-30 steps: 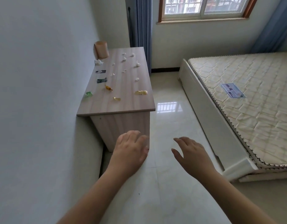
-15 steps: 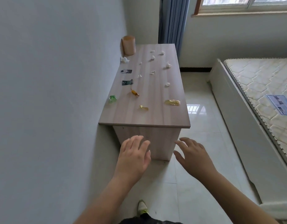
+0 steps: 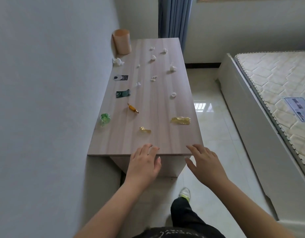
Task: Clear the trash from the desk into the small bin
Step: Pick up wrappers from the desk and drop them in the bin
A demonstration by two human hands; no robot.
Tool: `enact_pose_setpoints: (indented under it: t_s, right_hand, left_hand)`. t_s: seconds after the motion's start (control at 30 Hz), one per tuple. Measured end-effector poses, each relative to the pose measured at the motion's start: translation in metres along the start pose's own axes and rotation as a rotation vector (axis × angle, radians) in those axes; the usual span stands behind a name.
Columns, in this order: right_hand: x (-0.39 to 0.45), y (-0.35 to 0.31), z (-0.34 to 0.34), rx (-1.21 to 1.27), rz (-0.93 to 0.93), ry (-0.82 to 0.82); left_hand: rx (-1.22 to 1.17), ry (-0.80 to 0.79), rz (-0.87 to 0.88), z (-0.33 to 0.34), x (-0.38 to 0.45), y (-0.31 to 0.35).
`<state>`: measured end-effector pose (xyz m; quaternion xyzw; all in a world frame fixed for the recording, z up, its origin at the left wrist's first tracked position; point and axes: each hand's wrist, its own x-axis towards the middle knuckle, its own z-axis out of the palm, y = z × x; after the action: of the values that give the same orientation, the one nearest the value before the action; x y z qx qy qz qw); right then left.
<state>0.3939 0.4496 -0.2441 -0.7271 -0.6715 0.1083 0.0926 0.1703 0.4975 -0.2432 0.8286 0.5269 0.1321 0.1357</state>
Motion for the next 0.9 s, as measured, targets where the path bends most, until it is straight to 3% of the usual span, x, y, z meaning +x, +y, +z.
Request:
enact_pose_setpoints:
  t_s: [0.17,0.37,0.57,0.9]
  right_hand:
    - [0.088,0.034,0.016,0.116,0.068,-0.092]
    - [0.182,0.080,0.030,0.103,-0.019,-0.171]
    - [0.254,0.109,0.071,0.122,0.056,-0.420]
    - [0.291,0.117,0.130,0.103,-0.121,-0.373]
  left_hand:
    - [0.105,-0.018,-0.161,0.036,0.071,-0.009]
    - [0.188,-0.116,-0.313,0.073,0.143,-0.019]
    - [0.167,-0.208,-0.475,0.108,0.186,-0.038]
    - [0.106,-0.315,-0.650,0.145,0.199,-0.081]
